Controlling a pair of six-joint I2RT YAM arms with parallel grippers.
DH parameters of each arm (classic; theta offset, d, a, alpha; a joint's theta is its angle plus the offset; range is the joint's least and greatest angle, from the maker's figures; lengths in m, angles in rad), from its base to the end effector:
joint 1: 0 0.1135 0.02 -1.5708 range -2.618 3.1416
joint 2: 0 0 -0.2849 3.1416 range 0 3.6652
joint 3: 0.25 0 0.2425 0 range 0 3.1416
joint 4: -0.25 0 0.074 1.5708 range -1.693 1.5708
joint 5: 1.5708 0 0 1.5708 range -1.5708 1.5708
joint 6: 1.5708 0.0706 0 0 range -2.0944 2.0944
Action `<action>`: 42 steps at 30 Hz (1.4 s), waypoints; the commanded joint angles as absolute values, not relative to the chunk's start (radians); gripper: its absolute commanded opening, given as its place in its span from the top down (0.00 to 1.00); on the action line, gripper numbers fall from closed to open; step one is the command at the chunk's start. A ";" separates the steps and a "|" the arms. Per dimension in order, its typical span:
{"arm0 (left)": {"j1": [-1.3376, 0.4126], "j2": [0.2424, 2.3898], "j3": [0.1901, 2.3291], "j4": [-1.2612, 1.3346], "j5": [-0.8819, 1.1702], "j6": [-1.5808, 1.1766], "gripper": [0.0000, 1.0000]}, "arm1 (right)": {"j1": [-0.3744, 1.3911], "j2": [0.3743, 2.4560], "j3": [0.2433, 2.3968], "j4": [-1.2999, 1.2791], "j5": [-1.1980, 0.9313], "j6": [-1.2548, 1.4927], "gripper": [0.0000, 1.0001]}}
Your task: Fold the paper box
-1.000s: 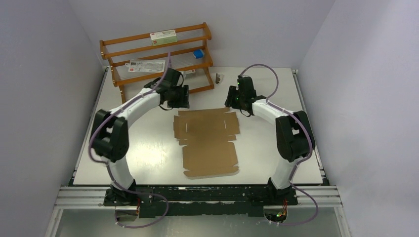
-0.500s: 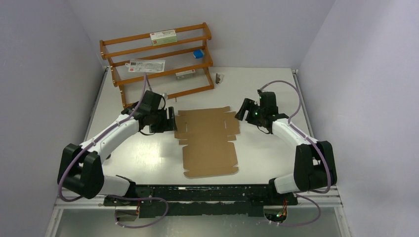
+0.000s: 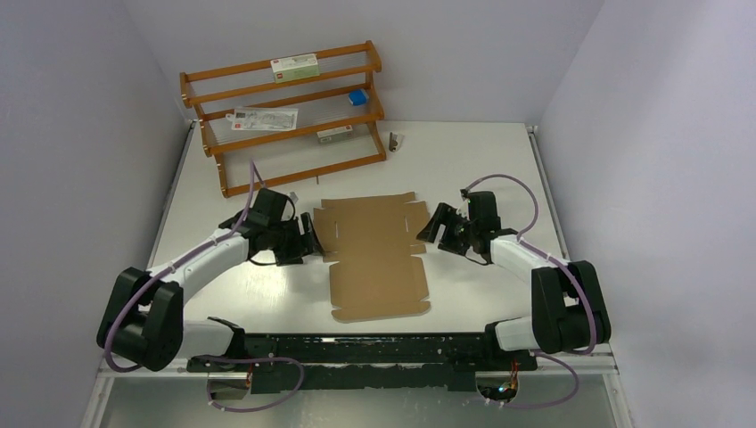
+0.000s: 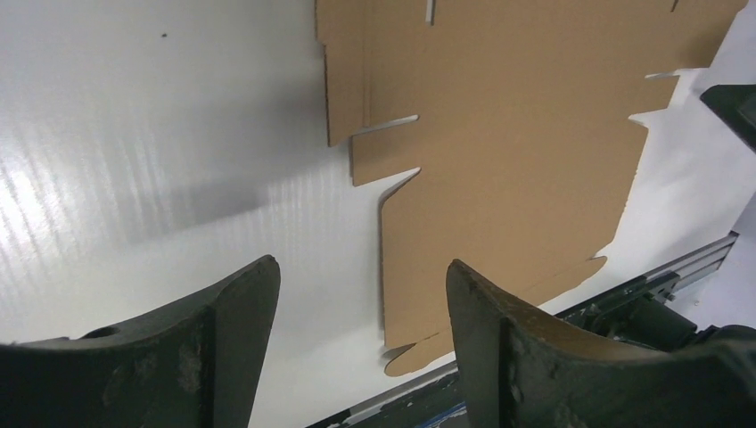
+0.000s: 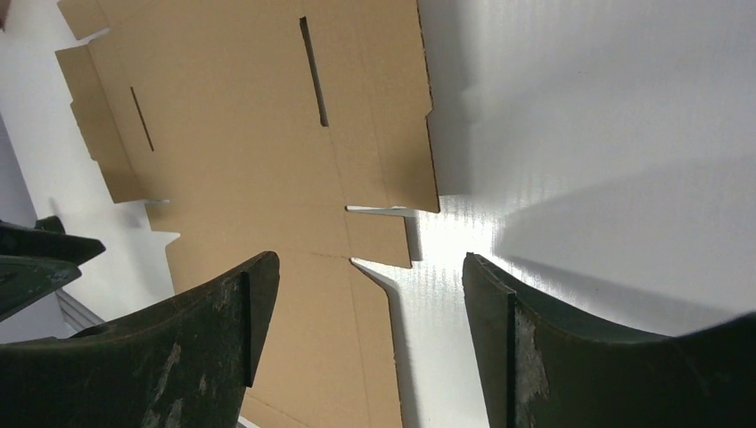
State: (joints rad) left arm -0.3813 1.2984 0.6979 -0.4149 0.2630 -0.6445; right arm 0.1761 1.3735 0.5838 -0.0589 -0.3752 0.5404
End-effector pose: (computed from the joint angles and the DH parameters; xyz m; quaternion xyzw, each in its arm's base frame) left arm 0.2216 -0.1086 0.1838 -0.0895 0.9499 -0.2432 0.1749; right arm 0.2559 0.0718 0.1634 0.1017 0.9158 0.2851 0.2639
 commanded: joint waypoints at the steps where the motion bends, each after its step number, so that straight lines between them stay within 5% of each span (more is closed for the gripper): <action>1: -0.376 1.325 0.676 -0.301 0.328 -0.689 0.28 | 0.173 1.377 0.548 0.022 -0.413 0.568 0.21; 13: -0.388 1.414 0.655 -0.195 0.356 -0.705 0.35 | 0.179 1.461 0.518 0.124 -0.474 0.604 0.31; 29: -0.440 1.466 0.685 -0.159 0.359 -0.715 0.51 | 0.199 1.451 0.551 0.108 -0.517 0.621 0.64; 35: -0.443 1.455 0.695 -0.177 0.341 -0.712 0.52 | 0.212 1.442 0.563 0.080 -0.482 0.609 0.66; 42: -0.443 1.421 0.692 -0.243 0.210 -0.721 0.46 | 0.213 1.428 0.586 0.016 -0.362 0.551 0.57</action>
